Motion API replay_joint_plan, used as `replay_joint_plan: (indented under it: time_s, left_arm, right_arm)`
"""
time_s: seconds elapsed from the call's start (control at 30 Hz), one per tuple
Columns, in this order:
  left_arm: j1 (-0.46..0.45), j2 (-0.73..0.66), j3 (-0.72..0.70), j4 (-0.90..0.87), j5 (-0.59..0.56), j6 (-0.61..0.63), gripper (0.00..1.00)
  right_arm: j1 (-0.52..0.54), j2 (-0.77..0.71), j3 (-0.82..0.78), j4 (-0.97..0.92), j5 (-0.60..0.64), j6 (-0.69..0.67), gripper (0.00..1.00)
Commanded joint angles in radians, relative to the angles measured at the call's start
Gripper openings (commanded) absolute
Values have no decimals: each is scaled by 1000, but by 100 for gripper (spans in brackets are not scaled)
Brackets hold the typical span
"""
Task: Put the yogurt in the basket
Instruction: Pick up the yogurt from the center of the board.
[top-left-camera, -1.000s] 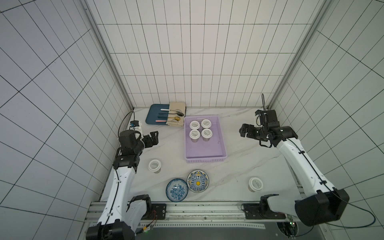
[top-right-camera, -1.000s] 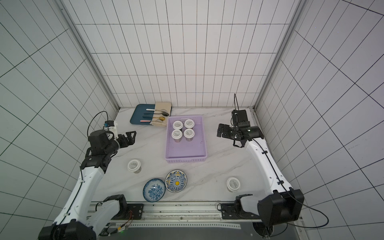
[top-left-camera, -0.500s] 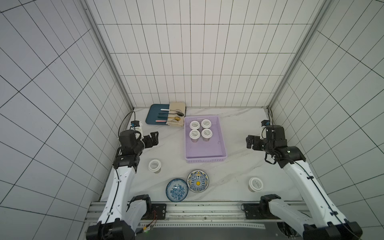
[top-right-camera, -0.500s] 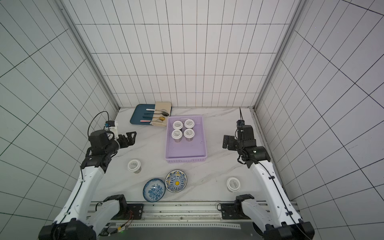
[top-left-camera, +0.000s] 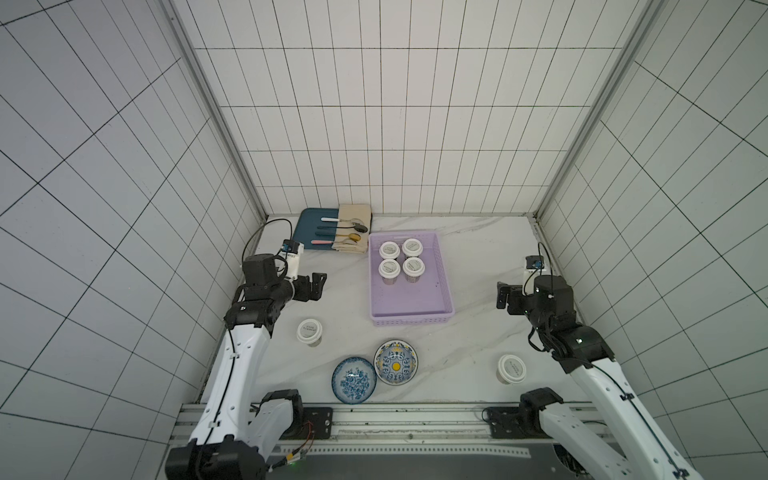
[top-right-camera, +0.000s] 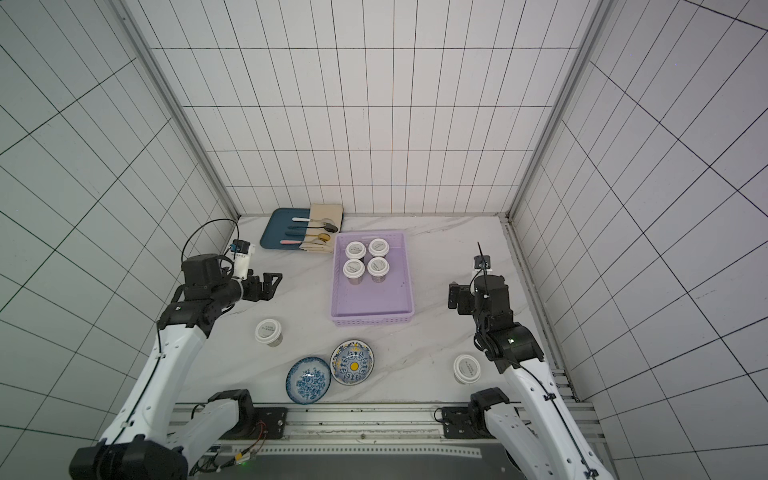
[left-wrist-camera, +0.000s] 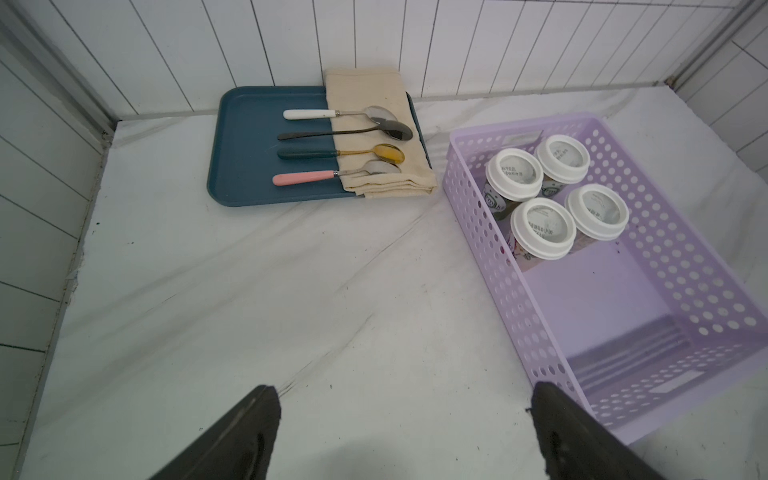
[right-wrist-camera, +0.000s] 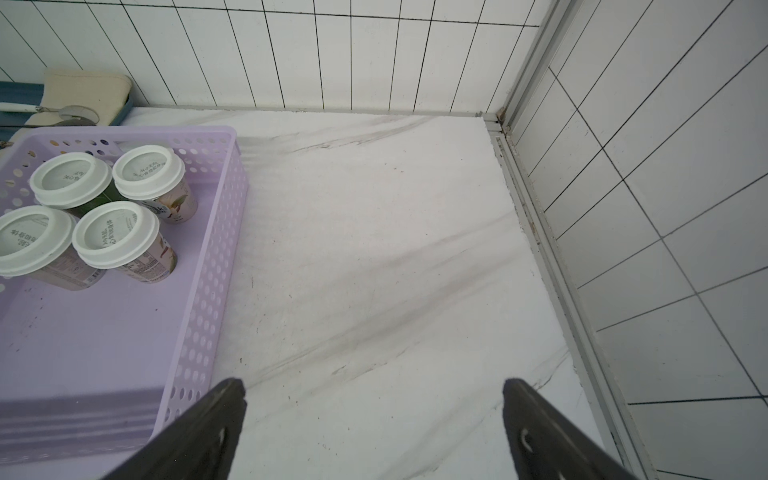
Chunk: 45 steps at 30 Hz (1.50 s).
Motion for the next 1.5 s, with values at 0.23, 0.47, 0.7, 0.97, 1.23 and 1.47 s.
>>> replay_joint_plan:
  time_s: [0.23, 0.47, 0.7, 0.97, 1.23, 1.47]
  left_arm:
    - [-49, 139, 195, -556, 20, 334, 98]
    - [-46, 229, 256, -725, -97, 403, 98]
    - [-25, 234, 208, -697, -153, 430, 98]
    - [52, 299, 199, -655, -199, 473, 98]
    - [69, 358, 174, -668, -125, 520, 98]
    - [113, 429, 179, -664, -83, 539, 98]
  right_arm:
    - [37, -54, -63, 95, 78, -34, 99]
    - [52, -58, -70, 90, 97, -47, 99]
    - [57, -52, -70, 91, 96, -47, 99]
    - [62, -40, -72, 86, 97, -46, 99]
    - [63, -38, -73, 86, 102, -50, 99]
    - [65, -34, -75, 92, 99, -51, 99]
